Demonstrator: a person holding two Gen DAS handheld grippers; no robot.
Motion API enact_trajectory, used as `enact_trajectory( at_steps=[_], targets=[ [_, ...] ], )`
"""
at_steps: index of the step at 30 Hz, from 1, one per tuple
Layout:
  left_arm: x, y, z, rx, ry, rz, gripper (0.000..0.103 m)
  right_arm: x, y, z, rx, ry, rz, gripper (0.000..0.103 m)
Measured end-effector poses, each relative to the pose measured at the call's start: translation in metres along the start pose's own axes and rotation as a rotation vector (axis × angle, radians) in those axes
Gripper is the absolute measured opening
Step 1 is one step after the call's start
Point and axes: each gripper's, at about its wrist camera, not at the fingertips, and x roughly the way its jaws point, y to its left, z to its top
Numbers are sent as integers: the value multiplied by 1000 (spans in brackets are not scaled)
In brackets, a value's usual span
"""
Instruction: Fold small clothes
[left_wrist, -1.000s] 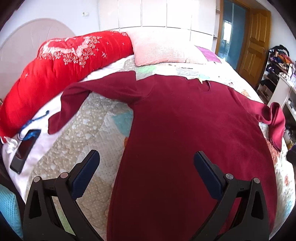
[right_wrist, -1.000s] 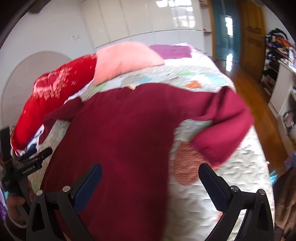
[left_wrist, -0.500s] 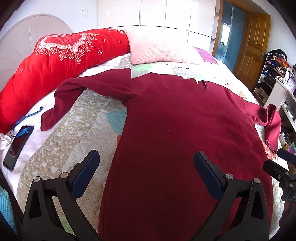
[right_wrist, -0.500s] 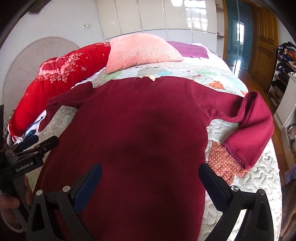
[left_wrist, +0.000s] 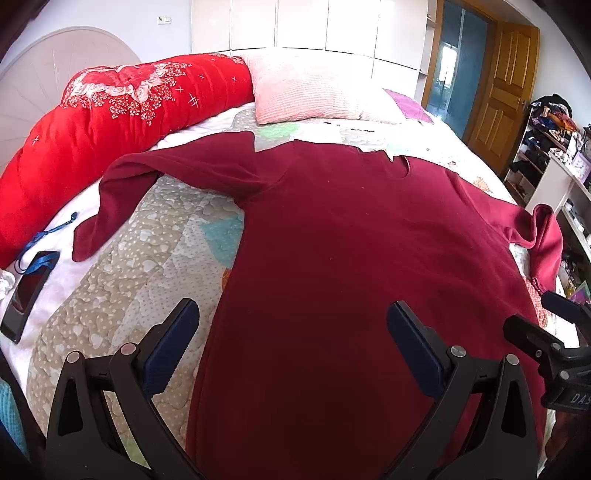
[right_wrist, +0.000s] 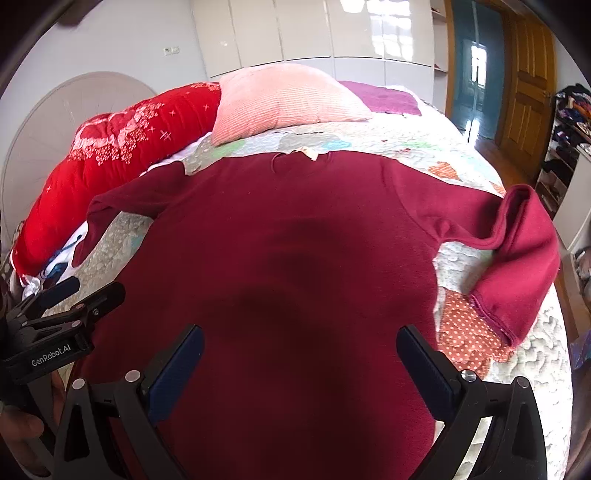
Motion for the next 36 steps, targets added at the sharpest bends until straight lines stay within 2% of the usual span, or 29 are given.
enact_trajectory(
  at_steps=[4, 18, 36],
  targets=[
    [4, 1, 0, -6, 10, -5, 102, 5, 4, 1, -18, 2, -17, 103],
    [18, 16, -2, -48, 31, -14, 102, 22, 9, 6, 10, 33, 9, 103],
    [30, 34, 2, -88, 49, -21, 102, 42, 26, 13, -26, 63, 13, 103]
  ],
)
